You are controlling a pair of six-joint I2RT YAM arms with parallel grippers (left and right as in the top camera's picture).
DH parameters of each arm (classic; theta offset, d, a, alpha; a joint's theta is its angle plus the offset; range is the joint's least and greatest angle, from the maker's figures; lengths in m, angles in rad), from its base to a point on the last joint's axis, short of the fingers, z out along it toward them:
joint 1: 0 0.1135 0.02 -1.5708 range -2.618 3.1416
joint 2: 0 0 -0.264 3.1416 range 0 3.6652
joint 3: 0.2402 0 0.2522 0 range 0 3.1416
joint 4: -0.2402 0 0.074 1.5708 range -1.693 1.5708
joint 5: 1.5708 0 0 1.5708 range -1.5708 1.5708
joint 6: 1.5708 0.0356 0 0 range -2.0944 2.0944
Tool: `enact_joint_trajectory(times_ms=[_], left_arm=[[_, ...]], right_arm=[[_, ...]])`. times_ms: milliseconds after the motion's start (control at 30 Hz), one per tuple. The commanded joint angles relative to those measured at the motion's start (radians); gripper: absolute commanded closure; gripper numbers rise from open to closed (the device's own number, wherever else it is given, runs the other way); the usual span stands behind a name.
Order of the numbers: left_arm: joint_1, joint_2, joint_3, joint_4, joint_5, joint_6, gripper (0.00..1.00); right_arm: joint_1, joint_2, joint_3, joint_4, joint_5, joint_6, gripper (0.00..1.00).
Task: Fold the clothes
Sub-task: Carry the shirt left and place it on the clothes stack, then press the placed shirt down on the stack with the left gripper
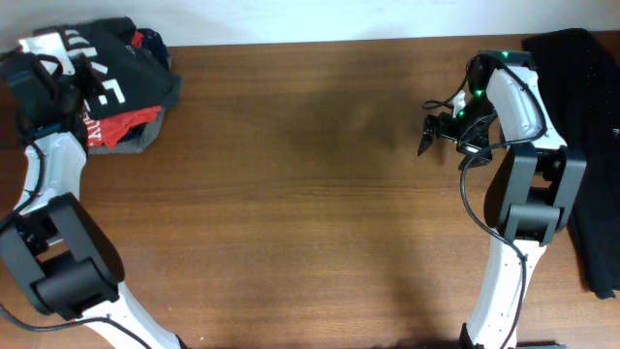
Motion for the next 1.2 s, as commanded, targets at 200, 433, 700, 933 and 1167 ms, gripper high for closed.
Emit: enact_joint_trajectory(times_ms=[200, 433, 700, 933, 1167], left_arm=[[0.095, 0.116, 0.027, -0.041, -0.089, 0.03, 0.62], [0.118, 0.095, 0.028, -0.062, -0.081, 0.0, 0.01], [0.111, -0.093, 0.029, -0.081, -0.031, -0.08, 0.04], [0.064, -0.203, 0.029, -0.146, -0.027, -0.021, 0.56], [0.025, -0.098, 0.029, -0.164, -0.214, 0.06, 0.99]], right_arm=[[-0.003, 0.011, 0.006, -0.027, 0.005, -0.006, 0.01], [-0.002, 0.011, 0.006, -0.026, 0.005, -0.006, 0.01], [-0.002, 0.011, 0.006, -0.031, 0.005, -0.014, 0.01], [-0.002, 0.011, 0.006, -0.029, 0.005, -0.014, 0.01], [-0.002, 0.011, 0.006, -0.029, 0.005, -0.014, 0.01]])
